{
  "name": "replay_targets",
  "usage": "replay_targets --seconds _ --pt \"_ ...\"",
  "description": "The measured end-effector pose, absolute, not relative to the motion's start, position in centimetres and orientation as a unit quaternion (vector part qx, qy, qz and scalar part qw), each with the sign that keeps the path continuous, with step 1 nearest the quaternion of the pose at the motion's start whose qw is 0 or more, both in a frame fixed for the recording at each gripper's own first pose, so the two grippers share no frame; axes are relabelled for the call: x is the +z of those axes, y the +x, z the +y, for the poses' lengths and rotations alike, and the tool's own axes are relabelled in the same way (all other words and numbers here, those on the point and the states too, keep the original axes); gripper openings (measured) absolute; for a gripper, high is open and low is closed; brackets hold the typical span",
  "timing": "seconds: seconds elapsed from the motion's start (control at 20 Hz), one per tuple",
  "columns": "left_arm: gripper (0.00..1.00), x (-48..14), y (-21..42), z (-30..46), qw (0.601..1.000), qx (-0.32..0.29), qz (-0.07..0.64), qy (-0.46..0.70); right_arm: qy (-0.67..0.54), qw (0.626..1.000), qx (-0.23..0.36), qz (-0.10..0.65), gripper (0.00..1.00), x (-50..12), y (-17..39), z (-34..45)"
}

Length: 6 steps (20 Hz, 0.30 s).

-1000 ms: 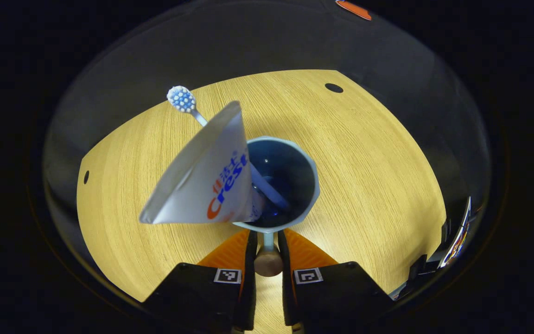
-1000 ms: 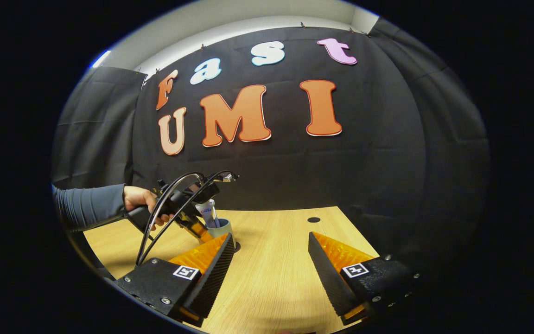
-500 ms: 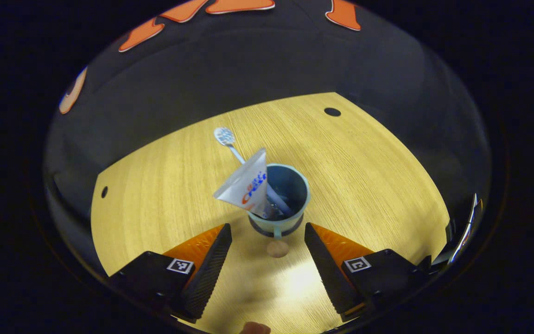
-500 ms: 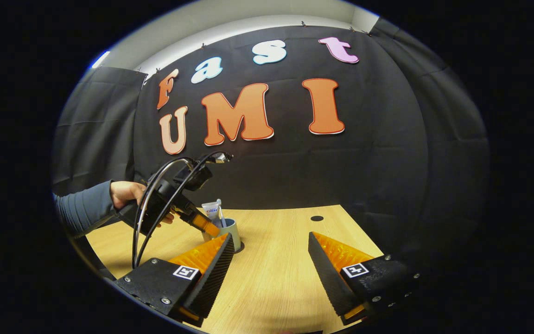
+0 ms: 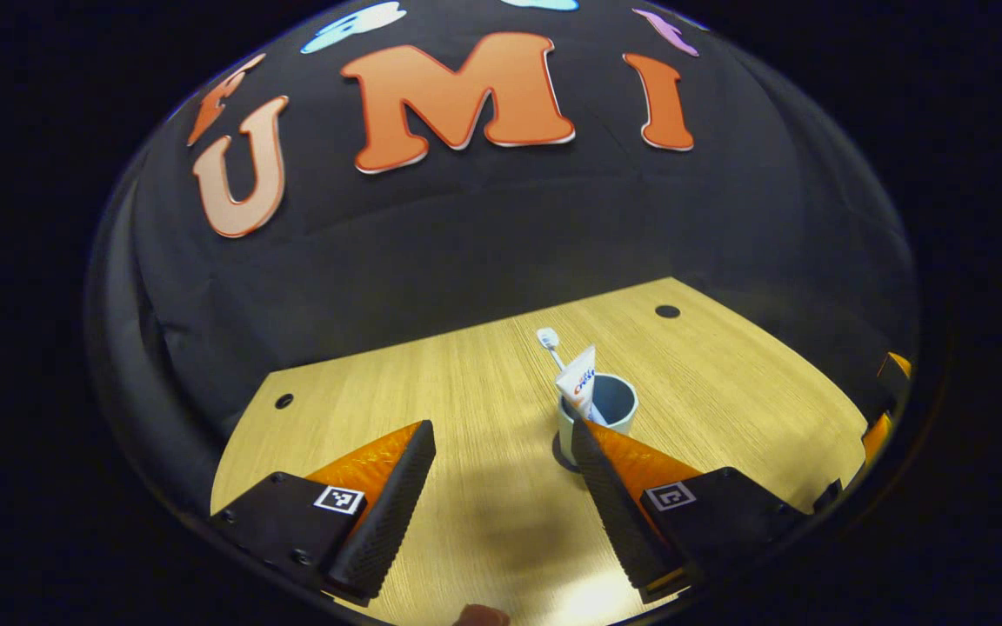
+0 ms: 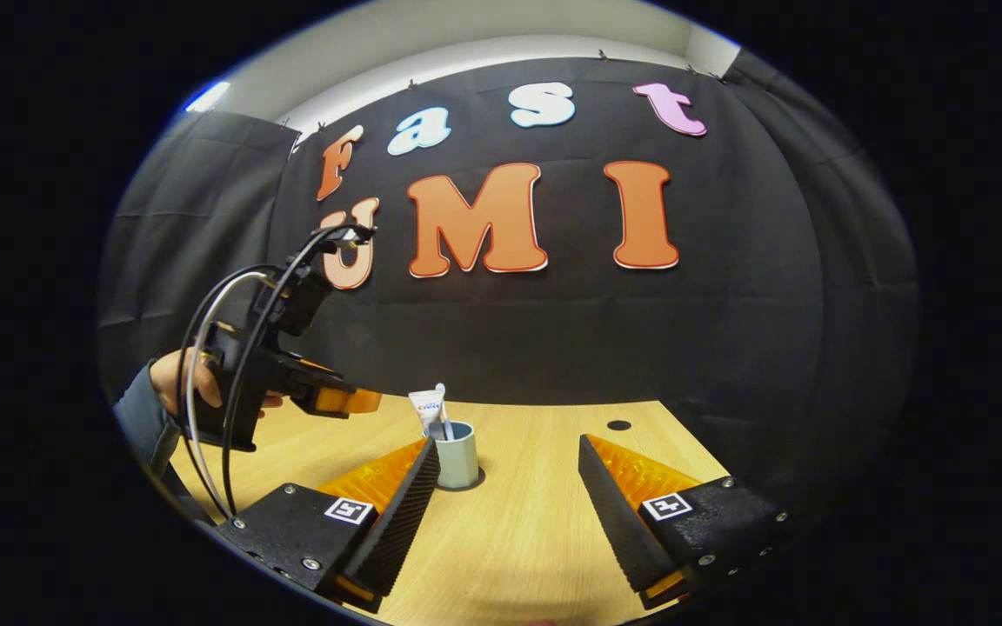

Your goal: Put the toothbrush and toothpaste on the desktop into the cup, then pick up the cup and place it on the coaster on the desktop.

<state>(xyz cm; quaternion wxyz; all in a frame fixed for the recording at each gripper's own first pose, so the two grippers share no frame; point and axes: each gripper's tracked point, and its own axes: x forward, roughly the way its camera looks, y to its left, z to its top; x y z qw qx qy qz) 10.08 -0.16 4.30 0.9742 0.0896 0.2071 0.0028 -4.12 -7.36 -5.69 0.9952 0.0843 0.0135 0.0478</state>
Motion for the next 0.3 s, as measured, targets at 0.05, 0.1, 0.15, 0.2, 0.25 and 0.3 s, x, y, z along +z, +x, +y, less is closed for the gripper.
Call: replay_targets --seconds 0.05,0.1,0.15,0.2,0.25,0.3 --pt "1.00 3.9 9.7 -0.1 0.978 0.012 0.186 0.091 0.081 0.995 0.051 0.009 0.97 -5.4 -4.0 -6.7" --pt "1.00 4.2 8.8 -0.2 0.982 0.022 0.165 0.094 0.079 0.995 0.054 0.006 0.97 -5.1 -3.8 -6.0" --pt "1.00 4.1 8.3 -0.6 0.984 0.031 0.145 0.099 0.078 0.995 0.053 0.005 0.97 -4.9 -3.6 -5.4" --pt "1.00 4.3 7.8 -0.8 0.986 0.042 0.129 0.101 0.079 0.995 0.054 0.002 0.97 -4.8 -3.4 -4.7" --pt "1.00 3.9 7.9 -1.0 0.987 0.051 0.114 0.100 0.079 0.996 0.053 -0.002 0.97 -4.5 -3.2 -4.1" --pt "1.00 3.9 7.9 -1.1 0.989 0.054 0.098 0.096 0.078 0.996 0.052 -0.005 0.97 -4.4 -3.0 -3.5"
